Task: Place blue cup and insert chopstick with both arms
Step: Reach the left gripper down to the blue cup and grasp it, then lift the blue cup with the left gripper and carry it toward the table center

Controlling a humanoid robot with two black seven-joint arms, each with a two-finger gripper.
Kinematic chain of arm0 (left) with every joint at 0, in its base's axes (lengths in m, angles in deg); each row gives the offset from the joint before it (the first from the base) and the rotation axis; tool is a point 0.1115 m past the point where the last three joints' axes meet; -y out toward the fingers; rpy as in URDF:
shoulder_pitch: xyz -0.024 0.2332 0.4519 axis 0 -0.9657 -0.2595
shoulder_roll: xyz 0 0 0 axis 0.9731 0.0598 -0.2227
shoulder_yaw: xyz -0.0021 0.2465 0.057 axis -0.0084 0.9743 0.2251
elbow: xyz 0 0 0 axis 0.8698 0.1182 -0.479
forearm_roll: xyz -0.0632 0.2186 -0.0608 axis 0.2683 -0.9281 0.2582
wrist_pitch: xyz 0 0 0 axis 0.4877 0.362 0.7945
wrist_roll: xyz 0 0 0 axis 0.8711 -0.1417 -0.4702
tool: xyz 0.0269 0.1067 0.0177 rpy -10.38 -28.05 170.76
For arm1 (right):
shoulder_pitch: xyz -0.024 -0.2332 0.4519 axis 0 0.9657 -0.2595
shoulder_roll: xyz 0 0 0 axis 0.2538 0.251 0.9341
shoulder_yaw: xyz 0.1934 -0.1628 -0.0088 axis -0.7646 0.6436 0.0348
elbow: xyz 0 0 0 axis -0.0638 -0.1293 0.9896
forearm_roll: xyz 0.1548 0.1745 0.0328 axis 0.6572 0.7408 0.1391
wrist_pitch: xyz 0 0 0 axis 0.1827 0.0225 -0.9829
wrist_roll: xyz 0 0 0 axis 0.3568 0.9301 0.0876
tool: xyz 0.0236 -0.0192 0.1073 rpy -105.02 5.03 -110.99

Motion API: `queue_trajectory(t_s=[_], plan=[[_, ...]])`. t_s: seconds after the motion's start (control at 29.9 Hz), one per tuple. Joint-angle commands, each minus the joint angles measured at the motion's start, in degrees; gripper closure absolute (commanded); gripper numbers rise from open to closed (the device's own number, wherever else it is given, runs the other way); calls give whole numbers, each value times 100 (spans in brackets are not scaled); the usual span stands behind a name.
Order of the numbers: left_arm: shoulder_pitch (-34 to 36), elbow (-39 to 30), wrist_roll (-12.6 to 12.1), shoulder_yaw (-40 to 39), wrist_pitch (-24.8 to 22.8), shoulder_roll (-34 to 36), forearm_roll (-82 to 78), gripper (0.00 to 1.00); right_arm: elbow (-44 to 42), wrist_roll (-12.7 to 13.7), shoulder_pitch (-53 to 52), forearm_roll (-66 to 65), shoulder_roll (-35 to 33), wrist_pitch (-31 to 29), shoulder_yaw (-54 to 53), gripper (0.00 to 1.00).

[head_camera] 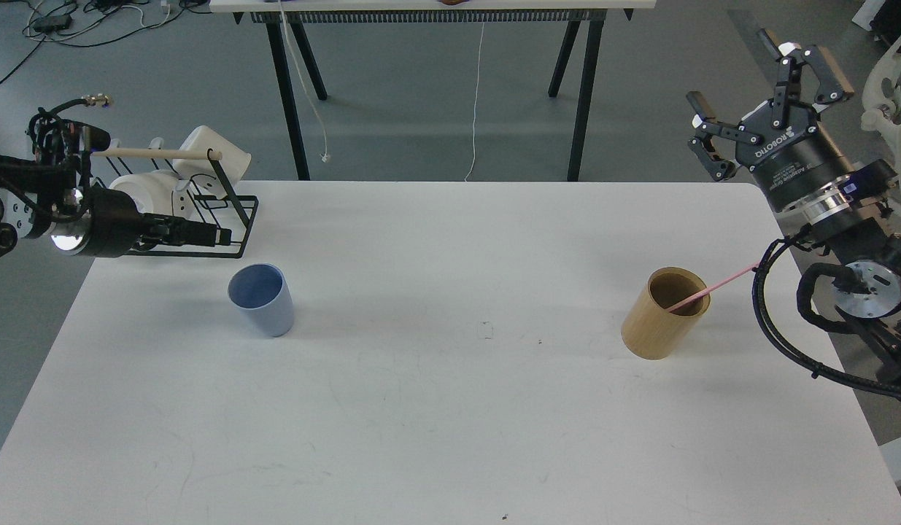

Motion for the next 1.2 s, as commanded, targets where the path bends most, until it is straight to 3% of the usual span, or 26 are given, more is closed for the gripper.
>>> queue_trajectory(t_s=[0.0, 0.37, 0.64, 0.8, 1.07, 1.17], plan=[[-198, 294, 0, -9, 82, -163, -166, 2, -12, -1, 1, 0, 8, 0, 4, 6], [-514, 778, 0, -53, 99, -709, -122, 3, -21, -1, 45, -9, -35, 0, 4, 6], [-778, 892, 0, -53, 310, -858, -166, 11, -30, -1, 72, -9, -36, 0, 4, 6], [-840, 909, 0, -61, 512, -902, -139, 28, -39, -1, 80, -9, -36, 0, 4, 6], [-910, 909, 0, -53, 679, -1017, -139, 39, -39, -1, 89, -9, -44, 0, 4, 6], [-919, 909, 0, -53, 688, -1008, -140, 55, -39, -1, 89, -9, -71, 0, 4, 6]])
